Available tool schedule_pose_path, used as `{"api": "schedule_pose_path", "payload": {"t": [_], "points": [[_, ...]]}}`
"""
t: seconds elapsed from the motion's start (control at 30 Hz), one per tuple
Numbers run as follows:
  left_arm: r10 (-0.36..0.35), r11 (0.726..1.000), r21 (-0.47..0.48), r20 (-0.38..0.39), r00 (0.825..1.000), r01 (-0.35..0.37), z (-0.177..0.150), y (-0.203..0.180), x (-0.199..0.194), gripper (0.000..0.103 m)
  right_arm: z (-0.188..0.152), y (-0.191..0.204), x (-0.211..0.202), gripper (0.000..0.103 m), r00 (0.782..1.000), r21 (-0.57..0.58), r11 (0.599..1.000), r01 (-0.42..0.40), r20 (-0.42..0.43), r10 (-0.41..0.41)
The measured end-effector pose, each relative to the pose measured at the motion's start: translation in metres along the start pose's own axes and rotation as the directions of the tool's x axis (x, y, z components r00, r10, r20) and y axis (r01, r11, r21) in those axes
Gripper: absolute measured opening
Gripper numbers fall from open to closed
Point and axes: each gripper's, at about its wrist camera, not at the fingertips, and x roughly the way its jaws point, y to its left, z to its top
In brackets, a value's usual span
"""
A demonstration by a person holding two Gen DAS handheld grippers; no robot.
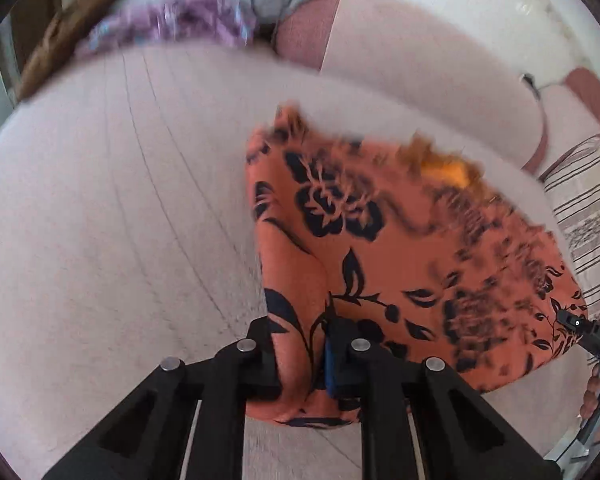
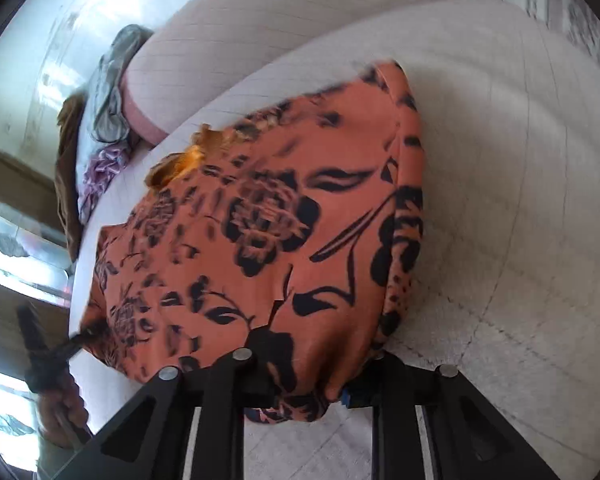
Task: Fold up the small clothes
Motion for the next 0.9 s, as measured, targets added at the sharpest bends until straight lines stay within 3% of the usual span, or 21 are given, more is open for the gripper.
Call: {"api": "schedule_pose_path", "payload": {"t": [0.1,0.17,0.27,0.33,0.37,0.4,0.47,0.53,0.6,0.7,0.9], "points": [[-0.037,0.999,0.007,0.063,0.997,0.036,-0.016,-0.001,-0.051,0.015,0.001,0.008,-0.039,0.02,0.997,0.002,0.999,-0.049,0.056,0.049],[-0.049,0.999,0.003,0.075,0.996,0.049,-0.047,0.008,-0.08,0.015,-0.009,0.013,-0.064,0.02,0.996,-0.036,0.998,-0.059,0.063,0.061],[-0.047,0.998,-0.052,0.006,0.999,0.047,-0.103,0.028,-0.076,0.02,-0.045,0.003,-0.084,0.02,0.996,-0.047,0.995,-0.088,0.017,0.089],[0.016,0.998,-0.056,-0.111,0.994,-0.023,-0.148,0.046,-0.045,0.026,-0.088,-0.017,-0.067,0.035,0.995,-0.036,0.997,-0.066,-0.08,0.063],[0.012,0.998,-0.06,-0.098,0.995,-0.018,-0.16,0.054,-0.039,0.028,-0.101,-0.026,-0.057,0.046,0.993,-0.041,0.998,-0.043,-0.112,0.038],[-0.016,0.998,-0.059,-0.034,0.999,0.014,-0.164,0.059,-0.048,0.033,-0.124,-0.047,-0.04,0.059,0.988,-0.016,1.0,-0.016,-0.154,0.014],[0.001,0.997,-0.079,-0.052,0.999,-0.005,-0.157,0.065,-0.059,0.035,-0.136,-0.06,-0.053,0.059,0.994,0.018,0.995,-0.097,-0.043,0.098],[0.011,0.997,-0.072,-0.012,1.0,-0.012,-0.139,0.069,-0.068,0.035,-0.132,-0.068,-0.075,0.067,0.995,0.081,0.992,-0.095,0.019,0.094],[0.028,0.999,-0.04,0.011,1.0,-0.028,-0.124,0.068,-0.069,0.035,-0.121,-0.077,-0.091,0.068,0.993,0.096,0.993,-0.074,0.094,0.065],[-0.023,1.0,-0.014,0.04,0.999,0.024,-0.094,0.068,-0.057,0.038,-0.101,-0.087,-0.093,0.07,0.992,0.158,0.984,-0.078,0.111,0.06],[0.001,1.0,0.026,0.01,1.0,-0.001,-0.049,0.058,-0.015,0.038,-0.058,-0.066,-0.072,0.07,0.993,0.066,0.997,-0.039,0.112,0.031]]}}
